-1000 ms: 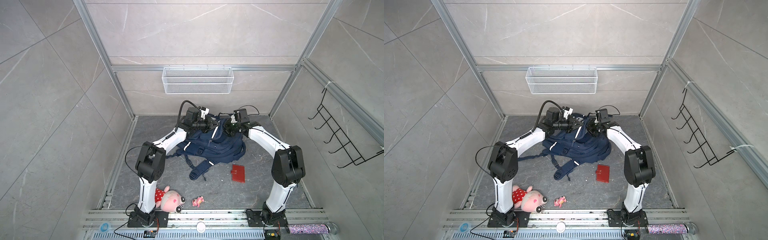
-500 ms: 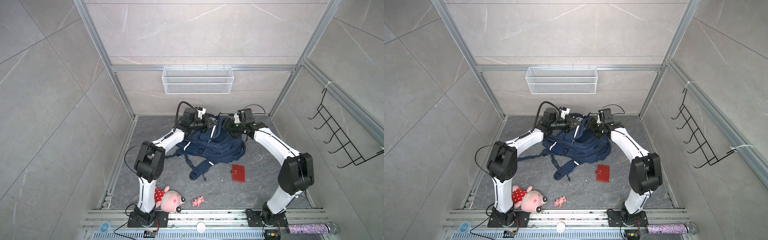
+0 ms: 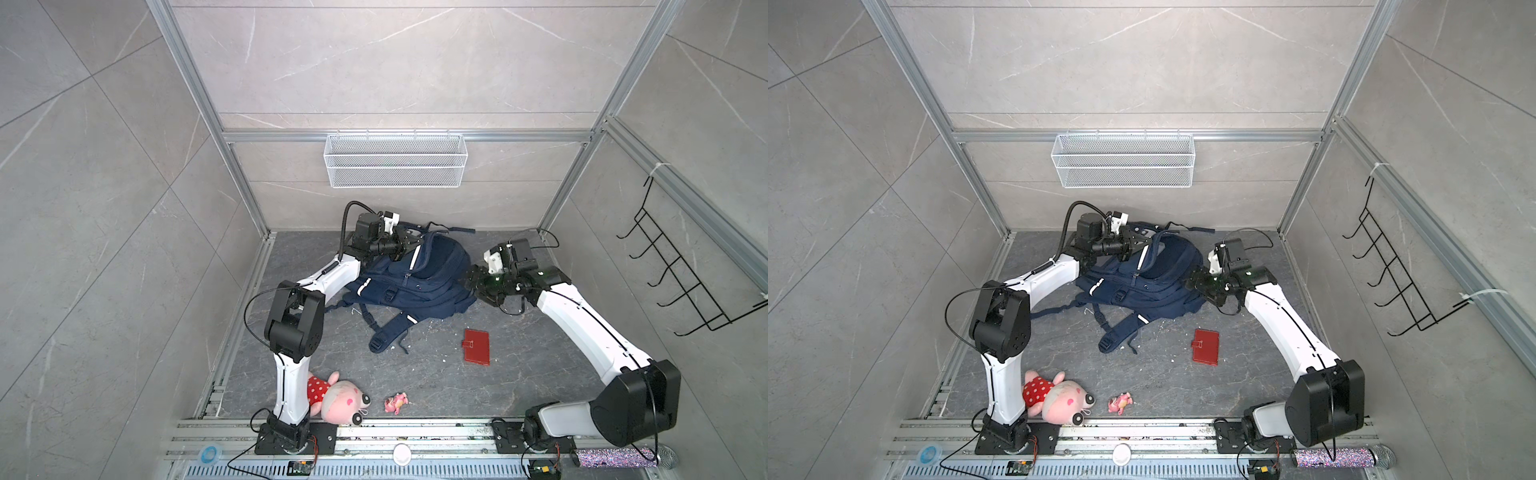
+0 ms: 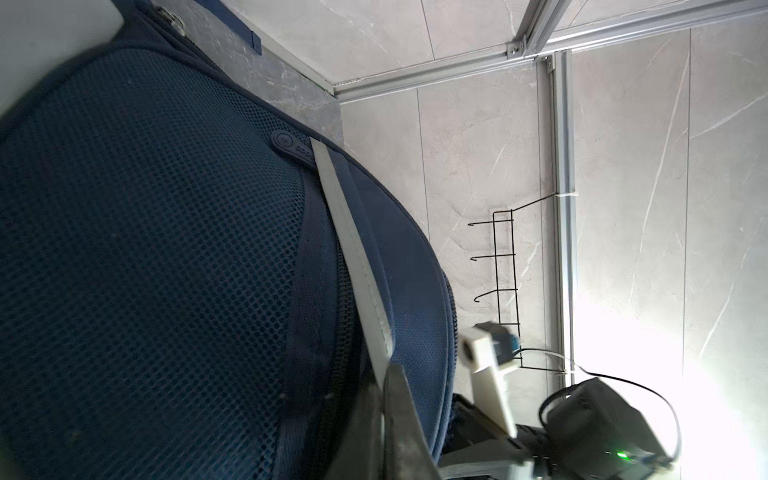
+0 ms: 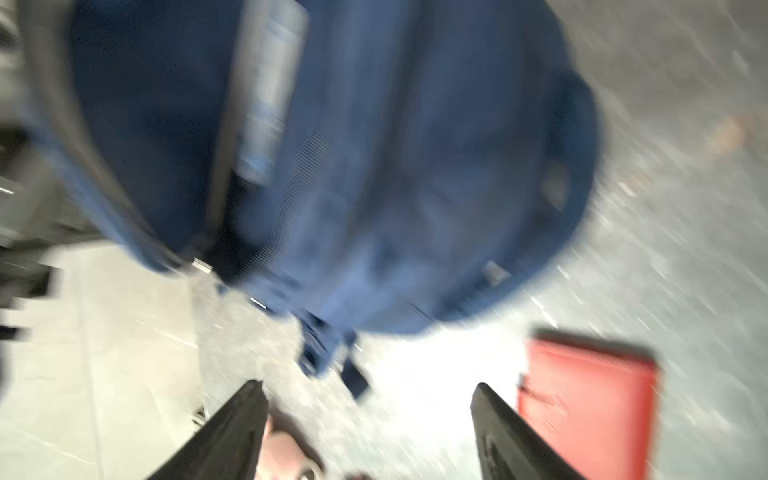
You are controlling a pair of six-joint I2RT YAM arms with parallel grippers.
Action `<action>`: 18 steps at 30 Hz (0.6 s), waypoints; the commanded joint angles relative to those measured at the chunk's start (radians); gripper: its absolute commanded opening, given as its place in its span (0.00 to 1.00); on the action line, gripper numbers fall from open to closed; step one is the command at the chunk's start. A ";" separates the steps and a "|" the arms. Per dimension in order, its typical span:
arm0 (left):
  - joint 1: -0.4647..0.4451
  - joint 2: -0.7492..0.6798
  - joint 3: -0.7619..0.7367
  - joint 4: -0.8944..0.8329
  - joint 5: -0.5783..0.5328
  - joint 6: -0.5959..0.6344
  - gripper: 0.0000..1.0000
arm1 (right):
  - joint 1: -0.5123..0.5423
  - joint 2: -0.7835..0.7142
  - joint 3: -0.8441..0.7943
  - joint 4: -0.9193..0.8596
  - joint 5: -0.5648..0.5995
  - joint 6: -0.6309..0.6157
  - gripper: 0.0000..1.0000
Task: Pack the student bag
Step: 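Grasp the red wallet with the right gripper while the left holds the pocket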
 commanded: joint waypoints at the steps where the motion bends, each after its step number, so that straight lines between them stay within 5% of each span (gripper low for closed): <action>1: 0.013 -0.037 0.031 0.127 0.035 -0.017 0.00 | -0.025 -0.061 -0.104 -0.141 -0.014 -0.060 0.80; 18: 0.013 -0.050 -0.031 0.137 0.063 -0.012 0.00 | -0.145 -0.041 -0.363 -0.077 0.036 -0.018 0.79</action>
